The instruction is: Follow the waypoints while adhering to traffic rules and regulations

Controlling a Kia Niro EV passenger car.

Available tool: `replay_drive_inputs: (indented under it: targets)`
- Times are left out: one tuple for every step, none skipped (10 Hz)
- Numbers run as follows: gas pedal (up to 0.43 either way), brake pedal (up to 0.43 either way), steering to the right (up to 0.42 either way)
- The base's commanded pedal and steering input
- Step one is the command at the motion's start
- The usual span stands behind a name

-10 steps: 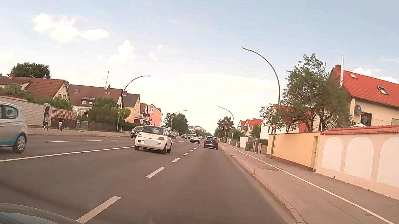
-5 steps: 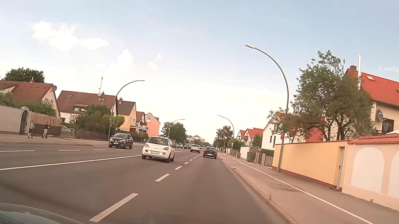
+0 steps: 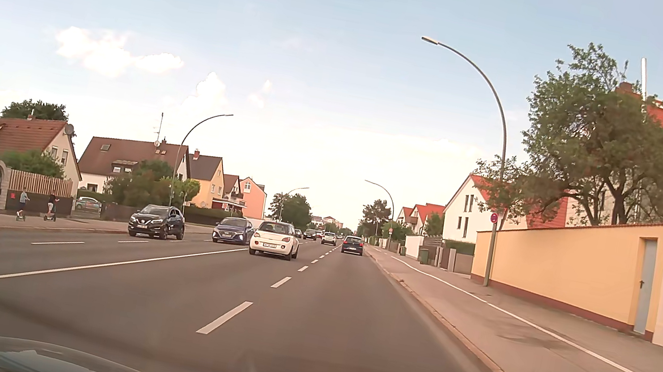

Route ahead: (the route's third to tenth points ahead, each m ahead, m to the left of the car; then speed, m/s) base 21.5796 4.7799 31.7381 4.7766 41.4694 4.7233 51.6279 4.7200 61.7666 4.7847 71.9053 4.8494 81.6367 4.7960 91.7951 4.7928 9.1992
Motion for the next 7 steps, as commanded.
replay_drive_inputs:
  targets:
    - [0.319, 0.024, -0.001]
    - [0.319, 0.018, 0.000]
    - [0.319, 0.018, -0.001]
    - [0.319, 0.018, -0.001]
    - [0.311, 0.018, -0.001]
    - [0.299, 0.018, -0.001]
    - [0.228, 0.024, -0.002]
